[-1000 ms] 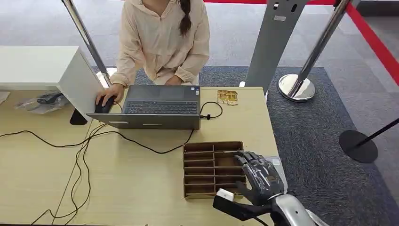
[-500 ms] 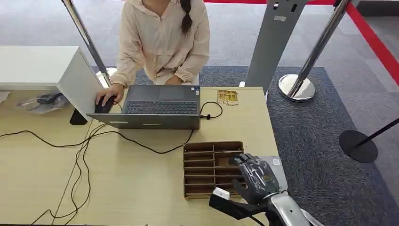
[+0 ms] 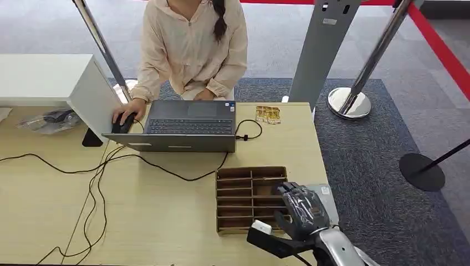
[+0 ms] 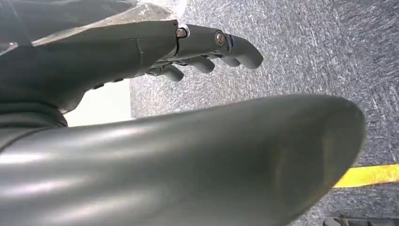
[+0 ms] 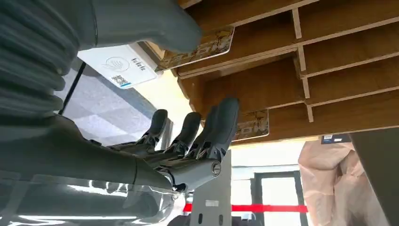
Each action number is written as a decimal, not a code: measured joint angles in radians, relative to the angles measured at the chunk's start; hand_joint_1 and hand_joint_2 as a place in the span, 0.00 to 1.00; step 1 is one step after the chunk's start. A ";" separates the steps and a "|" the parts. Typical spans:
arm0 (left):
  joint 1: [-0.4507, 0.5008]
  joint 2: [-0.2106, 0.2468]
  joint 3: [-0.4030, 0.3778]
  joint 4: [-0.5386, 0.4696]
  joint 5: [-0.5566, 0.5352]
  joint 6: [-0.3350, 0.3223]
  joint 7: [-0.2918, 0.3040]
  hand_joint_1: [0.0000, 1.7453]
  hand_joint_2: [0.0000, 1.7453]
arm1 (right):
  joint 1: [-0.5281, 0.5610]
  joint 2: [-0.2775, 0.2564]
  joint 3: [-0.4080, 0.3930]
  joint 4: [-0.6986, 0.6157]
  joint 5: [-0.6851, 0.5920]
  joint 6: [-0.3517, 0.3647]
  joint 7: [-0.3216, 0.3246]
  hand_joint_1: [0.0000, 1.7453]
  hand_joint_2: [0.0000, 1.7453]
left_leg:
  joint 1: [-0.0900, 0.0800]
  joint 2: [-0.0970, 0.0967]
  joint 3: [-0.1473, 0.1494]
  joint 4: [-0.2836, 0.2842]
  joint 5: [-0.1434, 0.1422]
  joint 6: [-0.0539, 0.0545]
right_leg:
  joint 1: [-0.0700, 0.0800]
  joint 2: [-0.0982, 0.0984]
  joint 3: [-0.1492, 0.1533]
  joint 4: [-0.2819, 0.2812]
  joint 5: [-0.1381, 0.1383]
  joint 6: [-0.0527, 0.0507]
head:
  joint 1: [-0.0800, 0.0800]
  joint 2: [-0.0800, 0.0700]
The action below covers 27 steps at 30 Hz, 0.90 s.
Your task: Pass the card to the sensor for recognition and then transmit it.
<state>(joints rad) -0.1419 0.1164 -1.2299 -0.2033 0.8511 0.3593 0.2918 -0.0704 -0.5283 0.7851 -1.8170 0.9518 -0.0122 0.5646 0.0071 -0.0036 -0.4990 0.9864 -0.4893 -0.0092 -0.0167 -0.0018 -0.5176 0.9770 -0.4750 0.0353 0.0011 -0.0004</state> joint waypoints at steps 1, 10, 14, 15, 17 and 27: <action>0.000 0.000 0.000 0.000 0.000 0.000 0.000 0.00 0.00 | 0.000 0.000 0.000 0.001 0.000 0.000 0.000 0.45 1.00 | 0.000 0.000 0.000 0.000 0.000 0.000 | 0.000 0.000 0.000 0.000 0.000 0.000 | 0.000 0.000; 0.000 0.001 0.000 0.000 0.000 0.001 0.002 0.00 0.00 | 0.001 0.000 0.001 0.010 -0.010 -0.011 0.003 0.47 1.00 | 0.000 0.000 0.000 0.000 0.000 0.000 | 0.000 0.000 0.000 0.000 0.000 0.000 | 0.000 0.000; 0.000 0.001 0.000 0.000 0.000 0.003 0.003 0.00 0.00 | 0.002 0.000 0.001 0.010 -0.012 -0.018 0.005 0.47 1.00 | 0.000 0.000 0.000 0.000 0.000 0.000 | 0.000 0.000 0.000 0.000 0.000 0.000 | 0.000 0.000; 0.000 0.002 0.000 0.000 0.001 0.003 0.003 0.00 0.00 | 0.002 0.000 0.001 0.010 -0.012 -0.020 0.005 0.47 1.00 | 0.000 0.000 0.000 0.000 0.000 0.000 | 0.000 0.000 0.000 0.000 0.000 0.000 | 0.000 0.000; 0.000 0.002 0.000 0.000 0.000 0.003 0.003 0.00 0.00 | 0.003 0.000 0.001 0.010 -0.013 -0.023 0.006 0.47 1.00 | 0.000 0.000 0.000 0.000 0.000 0.000 | 0.000 0.000 0.000 0.000 0.000 0.000 | 0.000 0.000; 0.000 0.002 0.000 0.000 0.000 0.009 0.001 0.00 0.00 | 0.006 0.005 0.004 0.014 -0.018 -0.045 0.008 0.46 1.00 | 0.000 0.000 0.000 0.000 0.000 0.000 | 0.000 0.000 0.000 0.000 0.000 0.000 | 0.000 0.000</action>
<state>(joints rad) -0.1420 0.1179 -1.2299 -0.2033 0.8511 0.3685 0.2926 -0.0640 -0.5234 0.7889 -1.8025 0.9335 -0.0576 0.5722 0.0071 -0.0036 -0.4991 0.9864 -0.4894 -0.0091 -0.0167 -0.0019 -0.5177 0.9770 -0.4751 0.0353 0.0011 -0.0004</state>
